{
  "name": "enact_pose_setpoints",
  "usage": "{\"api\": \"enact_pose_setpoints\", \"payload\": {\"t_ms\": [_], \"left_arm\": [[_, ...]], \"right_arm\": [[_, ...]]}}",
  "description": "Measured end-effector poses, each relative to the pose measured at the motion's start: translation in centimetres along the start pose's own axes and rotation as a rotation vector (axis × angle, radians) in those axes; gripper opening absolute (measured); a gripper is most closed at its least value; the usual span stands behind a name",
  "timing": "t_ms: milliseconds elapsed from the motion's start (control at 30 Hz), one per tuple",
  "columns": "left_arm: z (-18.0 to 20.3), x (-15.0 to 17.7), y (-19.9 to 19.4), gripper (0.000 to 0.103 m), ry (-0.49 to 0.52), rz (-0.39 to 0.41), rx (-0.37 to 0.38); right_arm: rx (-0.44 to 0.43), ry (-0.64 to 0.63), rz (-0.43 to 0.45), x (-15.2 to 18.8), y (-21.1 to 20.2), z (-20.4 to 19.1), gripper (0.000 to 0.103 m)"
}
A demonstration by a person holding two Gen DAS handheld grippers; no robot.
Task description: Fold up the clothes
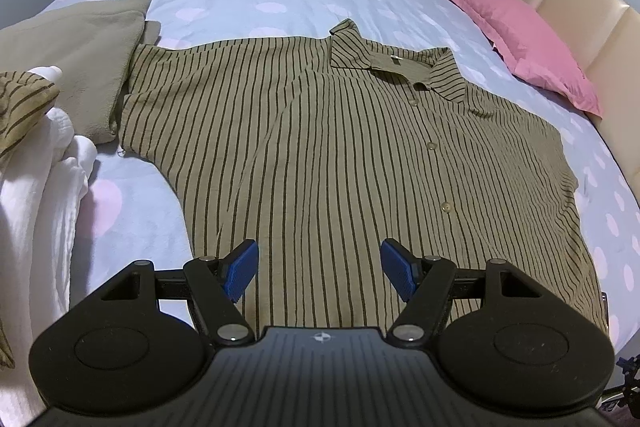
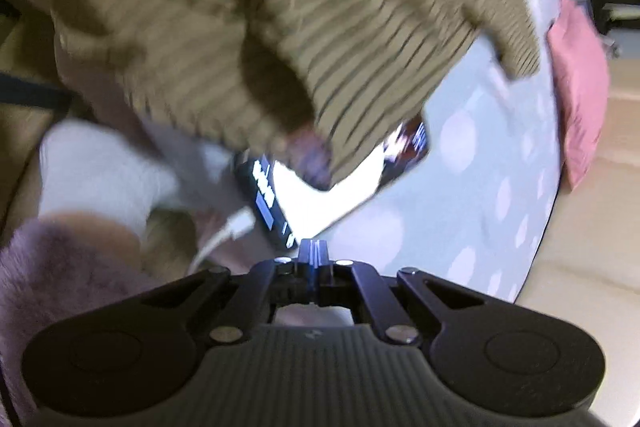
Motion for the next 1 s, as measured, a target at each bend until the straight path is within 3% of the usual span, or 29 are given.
{"api": "enact_pose_setpoints", "payload": {"t_ms": [67,100,133,167,300,467,533,633,933,1000], "left_arm": [[0.1,0.0,0.1,0.066,0.003,-0.002,-0.001],[0.1,0.0,0.1,0.066,0.004,-0.004,-0.001],[0.1,0.0,0.1,0.066,0.006,-0.004,0.000],[0.2,0.0,0.1,0.066,0.007,-0.005,0.001],[0.2,0.1,0.2,0.066,0.011,-0.006,-0.002],[0.3,0.3,0.4,0.066,0.015,-0.012,-0.005],[0.2,0.3,0.4,0.066,0.015,-0.014,-0.007],[0.3,0.4,0.6,0.066,0.017,-0.019,-0.010],[0.8,0.3,0.7,0.066,0.030,-0.023,-0.003],[0.9,0.3,0.8,0.066,0.033,-0.025,-0.003]], "right_arm": [[0.058,-0.050,0.051,-0.6,-0.8,-0.3,0.007],[0.089,-0.083,0.076,-1.1,-1.1,-0.5,0.021],[0.120,-0.115,0.100,-1.5,-1.4,-0.7,0.041],[0.147,-0.144,0.119,-1.9,-1.5,-0.9,0.045],[0.206,-0.232,0.134,-2.6,-0.6,-1.3,0.044],[0.259,-0.324,0.125,-3.0,1.2,-1.5,0.036],[0.295,-0.332,0.125,-2.9,1.8,-1.1,0.017],[0.339,-0.327,0.135,-2.9,2.2,-0.1,0.003],[0.343,0.020,0.110,-1.6,-3.0,4.5,0.001],[0.309,0.076,0.092,-1.0,-3.3,5.2,0.001]]}}
Point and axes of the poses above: each gripper's, at about its wrist camera, not at the fingertips, and y roughly the way its jaws point, z to its right, x to its underside, the point moved 7 cm from there along y, roughly the way its jaws point, and after that the axes turned 14 degrees about -x, right-handed, at the moved point
